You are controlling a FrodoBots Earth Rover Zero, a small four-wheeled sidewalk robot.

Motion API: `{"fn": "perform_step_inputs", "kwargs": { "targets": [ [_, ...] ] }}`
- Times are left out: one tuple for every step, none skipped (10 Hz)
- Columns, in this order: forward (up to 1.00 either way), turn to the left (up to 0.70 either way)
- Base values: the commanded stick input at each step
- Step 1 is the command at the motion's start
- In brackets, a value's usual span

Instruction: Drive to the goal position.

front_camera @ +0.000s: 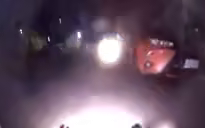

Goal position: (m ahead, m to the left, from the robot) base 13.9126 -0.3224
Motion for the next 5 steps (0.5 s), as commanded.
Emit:
{"fn": "perform_step_inputs", "kwargs": {
  "targets": [
    [1.0, 0.0],
    [1.0, 0.0],
    [1.0, -0.11],
    [1.0, -0.3],
    [1.0, -0.4]
  ]
}}
